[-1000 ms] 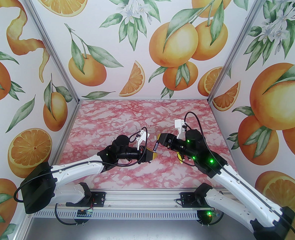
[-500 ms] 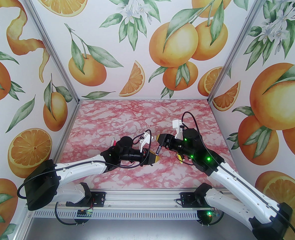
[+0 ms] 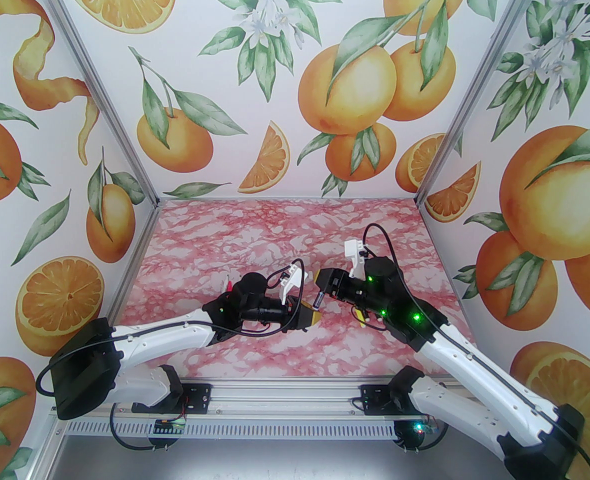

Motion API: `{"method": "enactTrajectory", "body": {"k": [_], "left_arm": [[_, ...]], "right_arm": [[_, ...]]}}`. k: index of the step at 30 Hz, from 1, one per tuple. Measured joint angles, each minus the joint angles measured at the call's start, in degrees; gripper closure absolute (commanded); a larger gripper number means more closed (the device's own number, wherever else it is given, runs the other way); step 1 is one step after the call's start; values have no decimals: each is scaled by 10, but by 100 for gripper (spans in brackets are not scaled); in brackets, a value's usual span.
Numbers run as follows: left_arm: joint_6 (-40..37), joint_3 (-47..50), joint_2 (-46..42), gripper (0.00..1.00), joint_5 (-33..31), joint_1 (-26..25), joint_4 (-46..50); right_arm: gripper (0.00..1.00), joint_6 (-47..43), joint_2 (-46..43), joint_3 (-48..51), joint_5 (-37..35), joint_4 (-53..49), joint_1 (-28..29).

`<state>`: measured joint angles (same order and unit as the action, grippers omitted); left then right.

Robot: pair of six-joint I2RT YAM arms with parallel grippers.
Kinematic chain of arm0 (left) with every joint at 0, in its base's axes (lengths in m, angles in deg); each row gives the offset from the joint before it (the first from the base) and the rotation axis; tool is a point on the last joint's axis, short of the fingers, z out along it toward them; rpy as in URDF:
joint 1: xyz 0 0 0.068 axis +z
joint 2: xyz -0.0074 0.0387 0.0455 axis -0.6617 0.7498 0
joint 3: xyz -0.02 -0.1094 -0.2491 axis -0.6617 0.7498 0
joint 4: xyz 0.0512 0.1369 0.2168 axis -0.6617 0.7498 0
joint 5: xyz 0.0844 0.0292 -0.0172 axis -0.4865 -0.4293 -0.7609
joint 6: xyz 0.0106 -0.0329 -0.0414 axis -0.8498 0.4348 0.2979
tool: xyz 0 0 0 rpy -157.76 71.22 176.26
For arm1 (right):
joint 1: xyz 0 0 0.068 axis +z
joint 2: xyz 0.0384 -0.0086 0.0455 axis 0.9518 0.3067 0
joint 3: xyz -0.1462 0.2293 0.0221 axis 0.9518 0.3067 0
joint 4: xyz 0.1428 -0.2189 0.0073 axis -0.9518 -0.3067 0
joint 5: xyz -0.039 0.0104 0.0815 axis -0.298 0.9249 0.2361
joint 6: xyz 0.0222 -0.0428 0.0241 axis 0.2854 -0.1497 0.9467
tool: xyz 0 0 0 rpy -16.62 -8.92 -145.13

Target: Open the pen caps

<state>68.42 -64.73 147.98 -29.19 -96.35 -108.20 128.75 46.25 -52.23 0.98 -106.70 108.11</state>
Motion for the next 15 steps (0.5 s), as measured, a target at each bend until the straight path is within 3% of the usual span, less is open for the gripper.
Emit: {"method": "enactTrajectory", "body": {"k": [15], "left_arm": [[0,0,0,94,-1,0,0]], "right_arm": [[76,-2,0,3,0,0,0]]}}
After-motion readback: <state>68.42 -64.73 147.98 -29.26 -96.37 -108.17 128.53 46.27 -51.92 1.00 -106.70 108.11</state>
